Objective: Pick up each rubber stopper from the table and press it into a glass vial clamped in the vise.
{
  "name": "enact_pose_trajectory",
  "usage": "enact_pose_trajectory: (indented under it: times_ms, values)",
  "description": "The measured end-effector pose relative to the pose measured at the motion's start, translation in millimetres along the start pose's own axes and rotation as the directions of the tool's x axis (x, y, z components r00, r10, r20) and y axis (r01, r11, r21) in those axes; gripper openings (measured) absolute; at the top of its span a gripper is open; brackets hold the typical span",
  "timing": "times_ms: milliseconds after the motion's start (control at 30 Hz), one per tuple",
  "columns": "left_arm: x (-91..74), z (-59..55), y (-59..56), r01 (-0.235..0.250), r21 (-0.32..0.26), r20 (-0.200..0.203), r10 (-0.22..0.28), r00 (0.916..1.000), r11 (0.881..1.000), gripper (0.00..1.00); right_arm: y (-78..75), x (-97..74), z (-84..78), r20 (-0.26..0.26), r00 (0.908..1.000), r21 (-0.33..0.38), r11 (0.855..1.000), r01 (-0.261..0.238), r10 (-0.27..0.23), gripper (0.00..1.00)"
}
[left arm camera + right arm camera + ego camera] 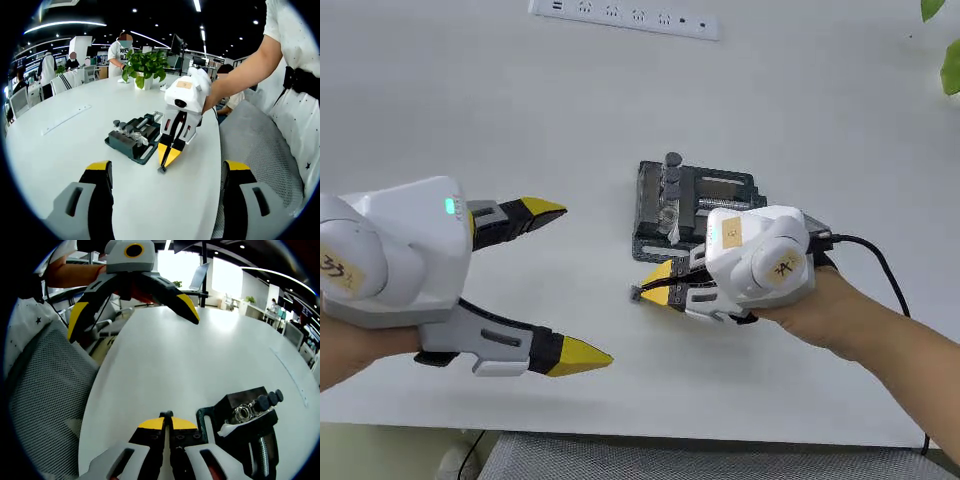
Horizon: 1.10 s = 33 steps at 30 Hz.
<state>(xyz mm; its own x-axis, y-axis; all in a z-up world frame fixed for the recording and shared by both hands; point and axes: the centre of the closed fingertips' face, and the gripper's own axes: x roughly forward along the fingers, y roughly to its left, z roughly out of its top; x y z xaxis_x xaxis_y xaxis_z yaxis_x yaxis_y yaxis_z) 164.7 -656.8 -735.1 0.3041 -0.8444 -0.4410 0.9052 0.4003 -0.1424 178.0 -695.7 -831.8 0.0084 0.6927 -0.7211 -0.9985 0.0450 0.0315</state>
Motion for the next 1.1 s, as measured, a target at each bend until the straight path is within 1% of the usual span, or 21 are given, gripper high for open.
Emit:
enact_pose_trajectory:
  times_ms: [467,600,700,767,867,900,933,967,1033,1100]
  values:
    - [1.9,3.0,-0.3,0.0,0.002,0.003,0.0,1.0,1.0,0.91,-3.9,-1.4,-1.4,0.007,0.9996,0.02,0.999,0.027,-0.027,0.0]
    - [2.0,6.0,-0.2,-0.003,-0.001,0.009,0.003,1.0,1.0,0.89,-3.6,-7.4,-0.3,0.021,0.9986,0.036,0.998,0.047,-0.048,0.0]
    - [1.7,11.1,0.8,-0.014,0.006,0.016,0.014,0.9998,1.0,0.88,-3.5,-15.9,3.7,0.045,0.9962,0.055,0.996,0.072,-0.075,0.0]
    - [1.9,17.2,1.9,-0.022,0.006,0.032,0.022,0.9993,1.0,0.87,-3.2,-25.6,11.1,0.078,0.9917,0.087,0.992,0.095,-0.102,0.0]
    - [3.6,24.1,2.7,-0.033,0.017,0.043,0.032,0.9986,0.999,0.84,-5.0,-41.7,20.4,0.117,0.9817,0.139,0.981,0.134,-0.15,0.0]
    - [4.4,27.9,3.6,-0.043,0.023,0.051,0.042,0.9978,0.999,0.83,-7.8,-49.6,22.6,0.126,0.9757,0.167,0.973,0.157,-0.179,0.0]
    - [4.9,30.1,3.5,-0.047,0.025,0.055,0.045,0.9974,0.999,0.81,-8.4,-54.4,24.8,0.135,0.9725,0.179,0.97,0.165,-0.19,0.0]
    - [6.4,33.7,2.6,-0.051,0.033,0.06,0.049,0.997,0.998,0.8,-10.0,-62.6,28.6,0.149,0.9656,0.204,0.962,0.181,-0.213,0.0]
    - [8.6,37.8,2.7,-0.063,0.046,0.062,0.06,0.9962,0.997,0.76,-12.1,-72.9,31.5,0.15,0.9584,0.226,0.952,0.206,-0.243,0.0]
    - [11.5,44.4,1.8,-0.074,0.056,0.071,0.07,0.995,0.996,0.72,-14.1,-85.7,37.7,0.166,0.9461,0.257,0.938,0.231,-0.278,0.0]
